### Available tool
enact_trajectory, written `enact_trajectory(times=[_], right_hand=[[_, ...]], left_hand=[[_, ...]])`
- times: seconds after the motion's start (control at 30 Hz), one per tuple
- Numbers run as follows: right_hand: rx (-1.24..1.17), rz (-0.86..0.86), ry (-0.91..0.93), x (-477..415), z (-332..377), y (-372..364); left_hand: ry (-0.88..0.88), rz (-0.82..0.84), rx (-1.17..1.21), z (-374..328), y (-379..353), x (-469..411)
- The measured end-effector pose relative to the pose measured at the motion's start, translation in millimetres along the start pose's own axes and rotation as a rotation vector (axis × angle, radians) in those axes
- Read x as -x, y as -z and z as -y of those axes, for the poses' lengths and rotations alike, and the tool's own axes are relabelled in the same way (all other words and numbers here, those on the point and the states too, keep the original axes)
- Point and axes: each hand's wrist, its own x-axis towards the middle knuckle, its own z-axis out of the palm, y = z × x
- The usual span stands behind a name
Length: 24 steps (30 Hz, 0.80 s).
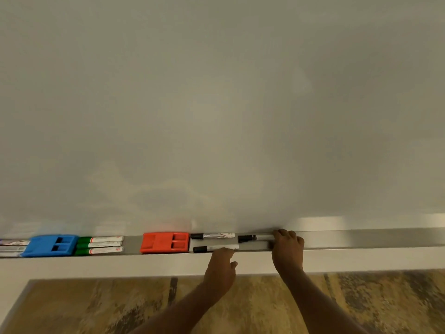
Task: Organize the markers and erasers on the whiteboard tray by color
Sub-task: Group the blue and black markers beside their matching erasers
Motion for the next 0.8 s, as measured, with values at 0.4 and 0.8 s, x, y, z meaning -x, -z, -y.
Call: enact_trajectory(times=[0.4,0.8], right_hand=[[-0.126,-0.022,0.076,5.6,-10.4,-3.0],[-0.260,-0.125,0.245,17.8,59.8,-10.6]], left_hand=[[0.082,-0.023,0.025,-3.4,-6.2,6.3],[0.158,-0.138,0.163,20.0,11.9,11.4]])
